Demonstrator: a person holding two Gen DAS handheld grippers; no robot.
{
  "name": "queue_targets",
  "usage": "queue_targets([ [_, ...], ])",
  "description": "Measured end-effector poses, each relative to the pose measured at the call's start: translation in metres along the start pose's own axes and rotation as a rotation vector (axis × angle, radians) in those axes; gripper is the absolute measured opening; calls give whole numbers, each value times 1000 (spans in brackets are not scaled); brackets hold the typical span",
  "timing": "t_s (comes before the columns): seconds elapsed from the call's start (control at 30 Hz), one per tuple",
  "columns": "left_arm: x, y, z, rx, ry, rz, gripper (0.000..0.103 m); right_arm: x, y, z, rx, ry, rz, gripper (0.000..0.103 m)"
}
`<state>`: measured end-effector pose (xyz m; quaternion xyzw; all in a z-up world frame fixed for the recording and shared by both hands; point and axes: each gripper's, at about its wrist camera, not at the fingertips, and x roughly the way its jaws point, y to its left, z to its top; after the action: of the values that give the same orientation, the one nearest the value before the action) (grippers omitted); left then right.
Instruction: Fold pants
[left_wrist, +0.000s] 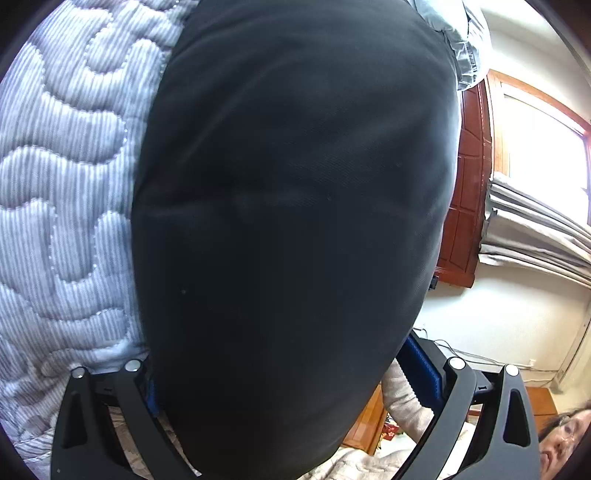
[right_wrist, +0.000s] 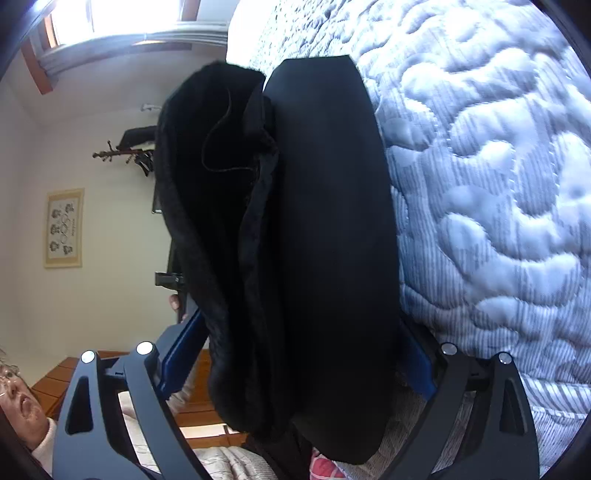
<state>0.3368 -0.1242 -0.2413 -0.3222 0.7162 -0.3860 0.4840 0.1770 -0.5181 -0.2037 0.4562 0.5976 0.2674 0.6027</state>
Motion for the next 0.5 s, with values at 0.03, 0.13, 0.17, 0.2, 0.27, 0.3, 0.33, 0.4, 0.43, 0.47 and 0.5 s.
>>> queue_targets([
  [0.03, 2, -2, 0, 1, -2, 1, 99, -1, 1, -1, -5, 1, -7, 92],
  [0.13, 3, -10, -4, 9, -13, 7, 97, -2, 6, -4, -16, -3, -30, 81],
  [0.17, 4, -10, -4, 13, -16, 9, 96, -4, 6, -6, -11, -7, -25, 77],
  [0.2, 4, -10, -6, 14, -20, 11, 93, -6, 6, -7, -10, -12, -21, 74],
  [0.27, 4, -5, -13, 10, -25, 4, 89, -9, 6, -10, -13, -20, -20, 70],
  [0.3, 4, -4, -12, 9, -25, 2, 85, -12, 5, -11, -17, -24, -22, 66],
  [0.33, 5, -4, -12, 9, -25, 2, 82, -16, 4, -13, -25, -27, -24, 64],
  [0.4, 6, -5, -13, 14, -25, -5, 77, -14, 11, -20, -41, -33, -24, 54],
  [0.43, 7, -5, -13, 17, -25, -9, 72, -16, 14, -23, -52, -36, -23, 52],
  [0.47, 6, -4, -13, 23, -27, -15, 69, -15, 17, -25, -61, -39, -22, 48],
  [0.5, 6, -5, -14, 27, -30, -21, 66, -16, 18, -27, -70, -44, -20, 45],
])
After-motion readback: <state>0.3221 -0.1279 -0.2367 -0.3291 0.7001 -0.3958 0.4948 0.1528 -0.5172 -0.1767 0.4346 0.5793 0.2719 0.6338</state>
